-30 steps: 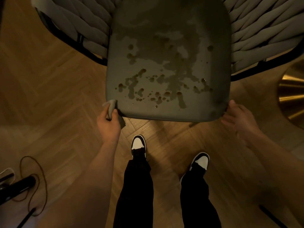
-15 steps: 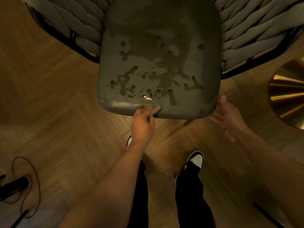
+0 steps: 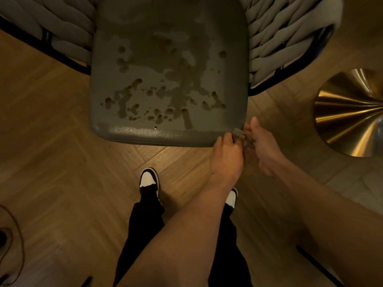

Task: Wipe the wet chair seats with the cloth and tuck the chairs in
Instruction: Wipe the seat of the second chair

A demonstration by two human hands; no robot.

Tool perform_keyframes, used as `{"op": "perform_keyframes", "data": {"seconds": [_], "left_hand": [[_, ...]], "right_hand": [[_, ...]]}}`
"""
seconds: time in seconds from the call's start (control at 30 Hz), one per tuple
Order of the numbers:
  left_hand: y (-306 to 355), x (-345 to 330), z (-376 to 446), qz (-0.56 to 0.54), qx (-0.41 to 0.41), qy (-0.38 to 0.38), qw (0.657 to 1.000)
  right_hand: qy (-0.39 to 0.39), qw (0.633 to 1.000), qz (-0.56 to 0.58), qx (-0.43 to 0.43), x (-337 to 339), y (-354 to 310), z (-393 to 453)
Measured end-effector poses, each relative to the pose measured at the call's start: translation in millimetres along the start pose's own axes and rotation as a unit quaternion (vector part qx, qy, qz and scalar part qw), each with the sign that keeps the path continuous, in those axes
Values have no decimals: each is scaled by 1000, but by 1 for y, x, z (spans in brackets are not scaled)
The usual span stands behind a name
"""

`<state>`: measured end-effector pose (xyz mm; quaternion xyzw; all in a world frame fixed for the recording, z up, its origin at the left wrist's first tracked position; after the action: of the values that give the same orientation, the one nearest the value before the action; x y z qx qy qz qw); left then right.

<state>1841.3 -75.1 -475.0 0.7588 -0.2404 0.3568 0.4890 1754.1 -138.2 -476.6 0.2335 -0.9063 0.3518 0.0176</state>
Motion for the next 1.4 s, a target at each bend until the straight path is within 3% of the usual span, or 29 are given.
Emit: {"op": "perform_keyframes", "data": {"seconds": [0.17,0.3,0.83,1.17,1.4], "left_hand": [[-4,7,2,1,-5,3,1000],[-14,23,10,-41,26,-12,999],[-162,131,2,13,131,100,986],[-242,197,-9,49,189,157,968],[-291,249,-14,108,258,219,935]], "right_hand": [[18,1000,-19,-2,5,-1,1],[51,992,-116,18,11,3,8],[99,957,-270,45,-17,-38,17],[105,953,-280,39,-16,-38,17],[108,948,-298,37,-18,-38,20]]}}
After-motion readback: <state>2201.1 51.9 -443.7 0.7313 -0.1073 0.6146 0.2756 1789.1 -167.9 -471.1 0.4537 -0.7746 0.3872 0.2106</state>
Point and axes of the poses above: each hand's wrist, its own z-axis towards the middle knuckle, its own x-axis out of the back of the hand, y = z × x, the point moved 3 cm from there along z, towards the middle knuckle, and after that the axes turned 6 degrees about -z, right-handed, at the moved point
